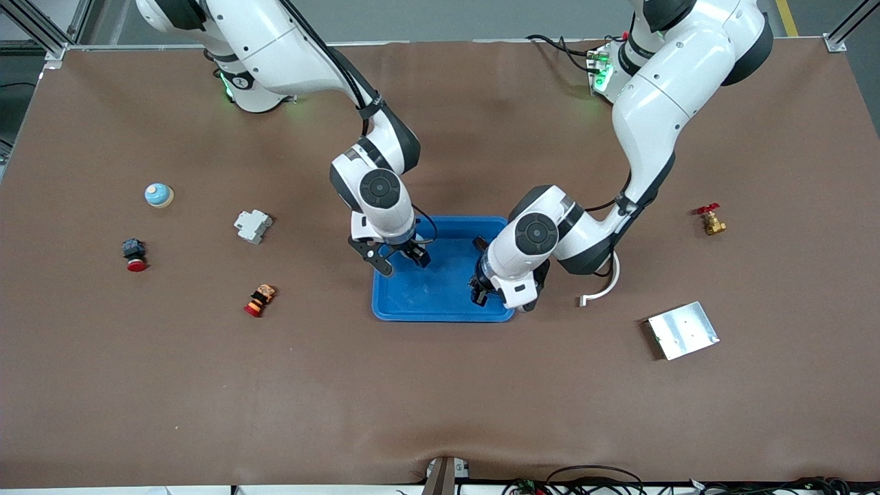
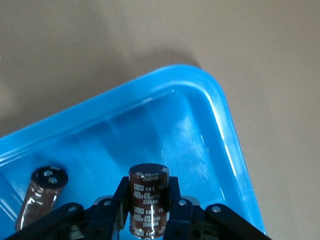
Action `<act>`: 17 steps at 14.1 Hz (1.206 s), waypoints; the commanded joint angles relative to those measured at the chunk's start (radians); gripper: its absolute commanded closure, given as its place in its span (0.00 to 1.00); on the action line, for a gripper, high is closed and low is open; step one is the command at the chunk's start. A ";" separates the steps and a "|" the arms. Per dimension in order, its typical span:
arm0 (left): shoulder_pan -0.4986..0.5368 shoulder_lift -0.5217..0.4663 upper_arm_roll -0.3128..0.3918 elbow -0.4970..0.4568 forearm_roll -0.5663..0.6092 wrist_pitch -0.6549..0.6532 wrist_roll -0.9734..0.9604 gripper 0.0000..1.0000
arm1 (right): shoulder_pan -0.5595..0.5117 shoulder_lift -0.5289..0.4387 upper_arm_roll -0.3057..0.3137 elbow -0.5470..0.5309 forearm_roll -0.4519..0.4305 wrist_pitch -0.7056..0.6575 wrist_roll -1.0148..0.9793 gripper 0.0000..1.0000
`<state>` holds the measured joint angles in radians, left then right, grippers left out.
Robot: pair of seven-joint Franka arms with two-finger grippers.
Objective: Place electrolytic capacitor and blue bell in tray
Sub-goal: 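Release the bell into the tray while the left gripper carries the capacitor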
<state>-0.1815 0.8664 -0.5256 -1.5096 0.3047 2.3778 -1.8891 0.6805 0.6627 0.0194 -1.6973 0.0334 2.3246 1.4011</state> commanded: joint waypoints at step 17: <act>-0.044 0.014 0.064 0.009 0.083 0.009 -0.053 0.94 | -0.545 -0.527 0.001 -0.143 -0.145 -0.453 -1.207 0.00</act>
<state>-0.2160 0.8781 -0.4648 -1.5093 0.3734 2.3777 -1.9267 0.2081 0.2395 -0.0033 -1.7173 -0.0902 1.8139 0.3005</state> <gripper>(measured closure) 0.661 0.000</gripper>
